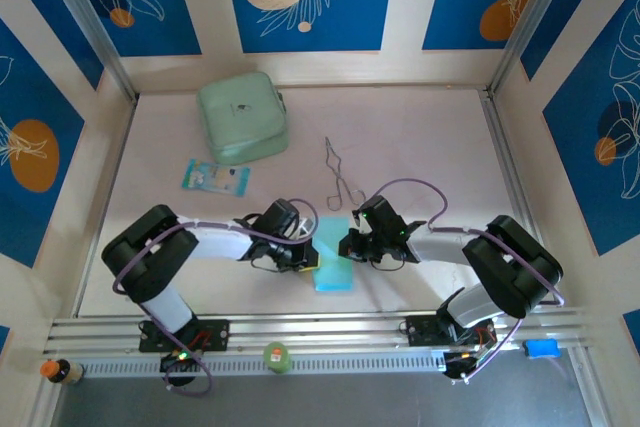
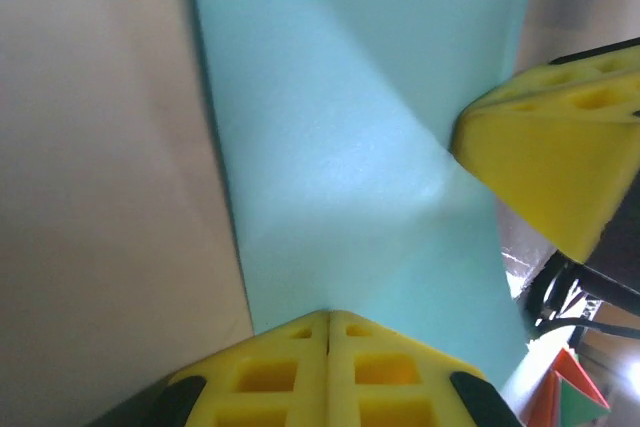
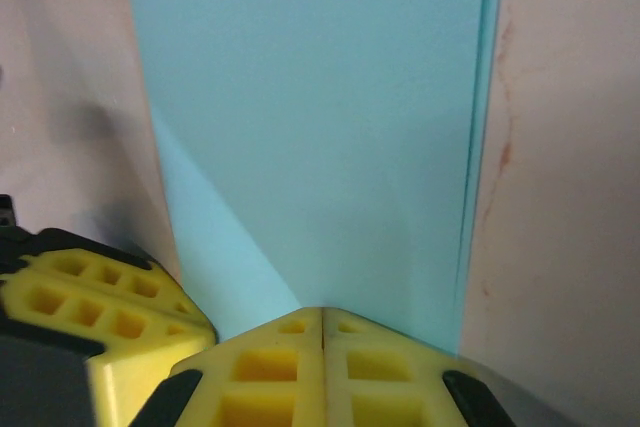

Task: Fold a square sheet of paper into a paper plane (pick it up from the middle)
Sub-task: First fold a square sheet of paper at the bottom-center of the table.

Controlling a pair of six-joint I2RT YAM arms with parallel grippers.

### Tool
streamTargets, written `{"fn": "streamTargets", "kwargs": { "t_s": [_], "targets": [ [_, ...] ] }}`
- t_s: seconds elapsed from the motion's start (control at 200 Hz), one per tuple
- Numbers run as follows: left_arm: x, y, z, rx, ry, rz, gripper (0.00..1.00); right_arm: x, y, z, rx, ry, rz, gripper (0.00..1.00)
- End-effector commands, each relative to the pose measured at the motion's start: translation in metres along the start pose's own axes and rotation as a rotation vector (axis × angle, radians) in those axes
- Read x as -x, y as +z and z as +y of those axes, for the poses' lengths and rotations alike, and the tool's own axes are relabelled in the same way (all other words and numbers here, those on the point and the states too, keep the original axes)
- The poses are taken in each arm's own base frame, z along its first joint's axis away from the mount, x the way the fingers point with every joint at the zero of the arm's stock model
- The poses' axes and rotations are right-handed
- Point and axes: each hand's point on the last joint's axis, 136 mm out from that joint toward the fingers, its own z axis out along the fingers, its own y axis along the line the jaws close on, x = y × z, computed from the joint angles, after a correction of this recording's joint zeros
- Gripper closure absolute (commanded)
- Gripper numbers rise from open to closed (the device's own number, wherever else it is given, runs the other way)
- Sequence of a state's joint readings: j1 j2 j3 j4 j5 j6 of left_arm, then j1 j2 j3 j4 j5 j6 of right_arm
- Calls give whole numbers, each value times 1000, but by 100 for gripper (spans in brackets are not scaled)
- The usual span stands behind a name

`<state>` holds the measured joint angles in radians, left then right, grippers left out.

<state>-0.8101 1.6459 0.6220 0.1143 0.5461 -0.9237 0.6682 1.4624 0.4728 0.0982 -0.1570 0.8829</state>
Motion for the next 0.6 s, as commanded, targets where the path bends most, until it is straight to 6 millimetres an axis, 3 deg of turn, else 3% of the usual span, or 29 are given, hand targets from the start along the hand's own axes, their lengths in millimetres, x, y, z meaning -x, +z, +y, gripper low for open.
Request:
{"fn": "streamTargets", "kwargs": {
  "t_s": [0.0,0.1,0.185,0.455,0.595],
  "targets": [
    [-22,5,34,95,-19,53,100,-24,1,-51,-180,64,50,100],
    [-33,0,53,159,-15,63,100,-24,1,-51,-179,64,49,100],
    [-34,-5,51,161,-2,58,100,-25,1,-51,-181,65,50,100],
    [-5,-25,-14,-10,-7,-62,100,-24,1,-49,-177,62,50,100],
    [0,-24,-32,-43,2,-73,100,-24,1,-48,-175,63,51,100]
  ]
}}
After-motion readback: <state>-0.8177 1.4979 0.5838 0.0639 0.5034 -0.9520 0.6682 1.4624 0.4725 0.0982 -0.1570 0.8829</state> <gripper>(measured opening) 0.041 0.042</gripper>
